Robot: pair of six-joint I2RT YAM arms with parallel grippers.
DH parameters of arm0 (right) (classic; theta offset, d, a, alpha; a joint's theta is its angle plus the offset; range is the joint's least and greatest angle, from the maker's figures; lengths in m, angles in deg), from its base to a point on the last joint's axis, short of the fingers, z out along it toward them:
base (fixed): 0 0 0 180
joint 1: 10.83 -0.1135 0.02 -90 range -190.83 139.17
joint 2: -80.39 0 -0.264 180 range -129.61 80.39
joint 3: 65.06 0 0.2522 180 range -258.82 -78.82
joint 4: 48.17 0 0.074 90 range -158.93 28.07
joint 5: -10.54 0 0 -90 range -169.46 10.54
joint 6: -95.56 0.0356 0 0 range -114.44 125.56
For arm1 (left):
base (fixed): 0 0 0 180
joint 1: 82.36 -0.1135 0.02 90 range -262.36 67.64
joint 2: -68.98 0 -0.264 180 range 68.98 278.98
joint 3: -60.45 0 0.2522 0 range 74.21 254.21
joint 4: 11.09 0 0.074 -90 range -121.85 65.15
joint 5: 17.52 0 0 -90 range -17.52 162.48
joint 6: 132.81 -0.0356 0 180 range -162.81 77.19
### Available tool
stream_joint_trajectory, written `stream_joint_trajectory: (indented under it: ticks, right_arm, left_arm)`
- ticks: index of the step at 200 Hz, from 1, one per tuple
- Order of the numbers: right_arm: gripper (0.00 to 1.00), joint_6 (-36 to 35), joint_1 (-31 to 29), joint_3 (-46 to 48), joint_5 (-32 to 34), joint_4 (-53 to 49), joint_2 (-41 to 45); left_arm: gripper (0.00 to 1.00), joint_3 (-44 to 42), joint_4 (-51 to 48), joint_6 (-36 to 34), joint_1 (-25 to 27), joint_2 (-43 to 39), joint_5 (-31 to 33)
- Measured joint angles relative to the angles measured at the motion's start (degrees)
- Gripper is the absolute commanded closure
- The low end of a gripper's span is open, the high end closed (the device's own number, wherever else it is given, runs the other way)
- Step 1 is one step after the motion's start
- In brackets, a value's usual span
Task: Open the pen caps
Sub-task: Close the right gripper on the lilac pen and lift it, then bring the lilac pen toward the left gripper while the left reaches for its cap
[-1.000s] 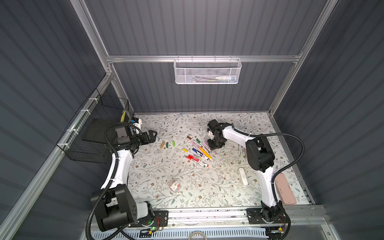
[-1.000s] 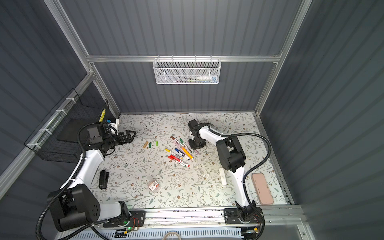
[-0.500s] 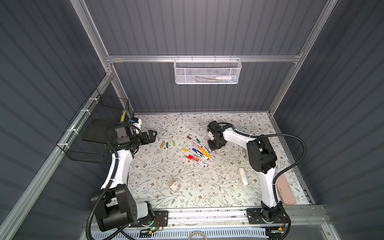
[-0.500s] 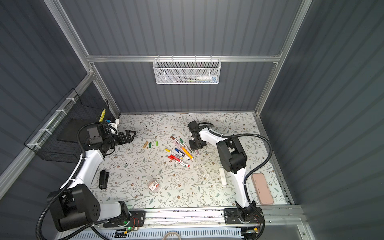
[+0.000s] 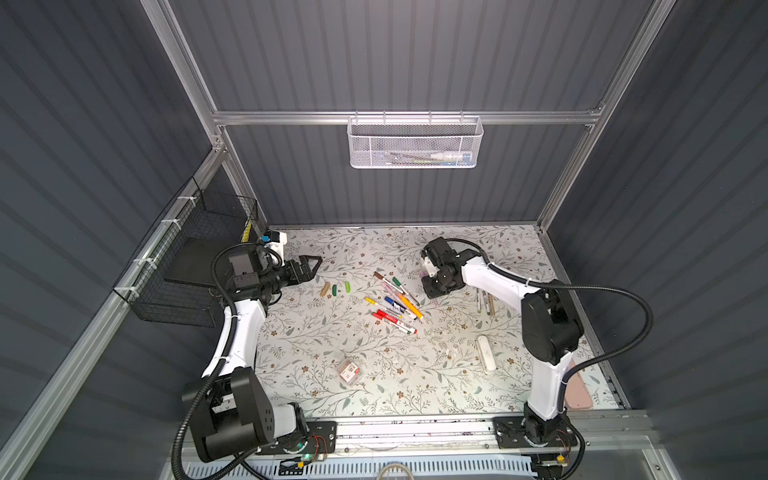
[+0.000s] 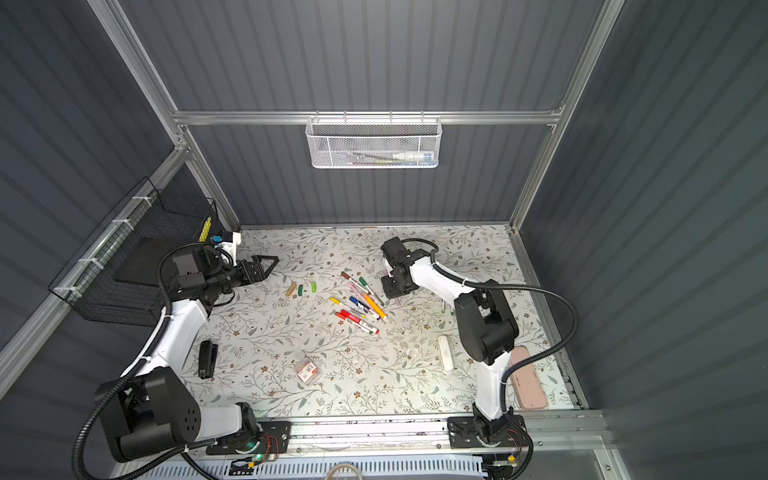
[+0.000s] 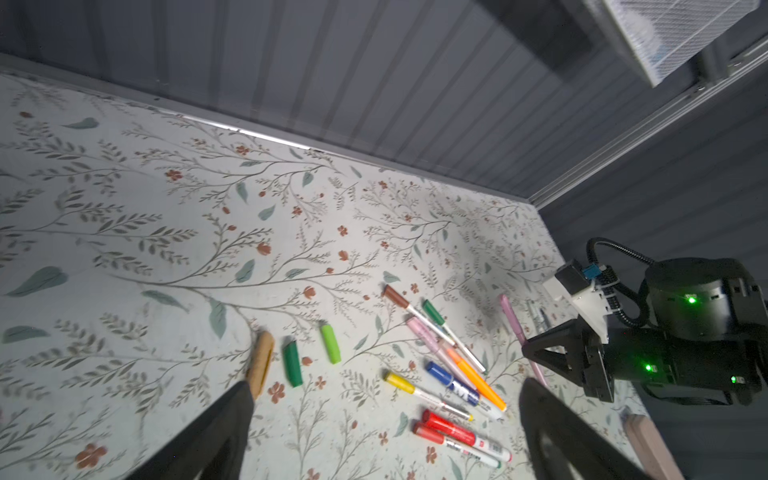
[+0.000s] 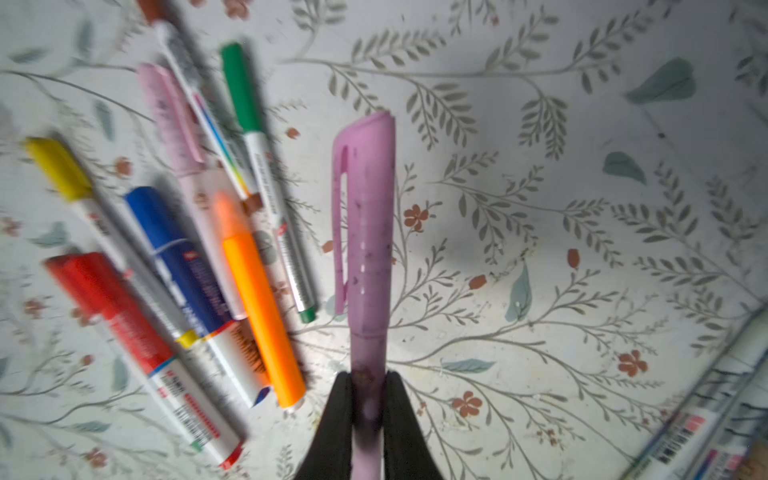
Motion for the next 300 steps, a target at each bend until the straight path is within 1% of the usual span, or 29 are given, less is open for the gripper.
stream_joint_trajectory:
  ticks: [34,55,65,97,139,169,205,219,236,268,300]
  right_arm:
    - [1.0,4.6,-3.5,3.1,-3.6,6.3,6.9]
    - [1.0,8.2,-6.1,5.2,-6.2,11.7,8.4]
    - [1.0,9.7,-7.3,5.9,-7.2,14.2,8.5]
    - [1.0,13.5,-11.3,6.0,-9.5,20.0,8.3]
    - [1.0,16.7,-14.8,4.8,-11.5,25.3,6.4]
    - [1.0,17.9,-15.3,4.8,-12.0,26.4,5.0]
    - [1.0,19.2,-15.7,4.5,-12.4,27.3,4.7]
    - [1.0,19.6,-16.2,3.6,-12.6,27.3,4.5]
    - [1.0,19.8,-16.7,2.2,-13.0,27.6,3.8]
    - [1.0,19.8,-17.3,-0.4,-13.1,27.5,1.8]
    - [1.0,19.7,-17.9,-1.8,-12.9,26.6,0.5]
  left_arm:
    - [0.03,-2.2,7.9,8.1,0.6,1.7,-6.5]
    - [0.04,-2.8,11.6,10.7,2.9,2.3,-8.6]
    - [0.06,-3.0,12.9,11.5,4.8,2.4,-9.6]
    - [0.09,-3.7,13.7,11.3,9.9,3.0,-10.6]
    - [0.16,-5.7,14.0,10.4,14.6,4.7,-10.6]
    - [0.22,-6.0,14.8,10.1,16.5,5.8,-10.6]
    - [0.34,-6.1,17.3,11.6,16.6,7.2,-10.3]
    - [0.38,-6.1,17.9,12.3,16.9,7.6,-9.9]
    - [0.39,-6.1,18.4,12.7,17.7,8.1,-9.7]
    - [0.47,-6.2,18.7,13.1,18.8,8.2,-9.6]
    - [0.62,-6.2,19.6,14.1,19.2,8.5,-9.5]
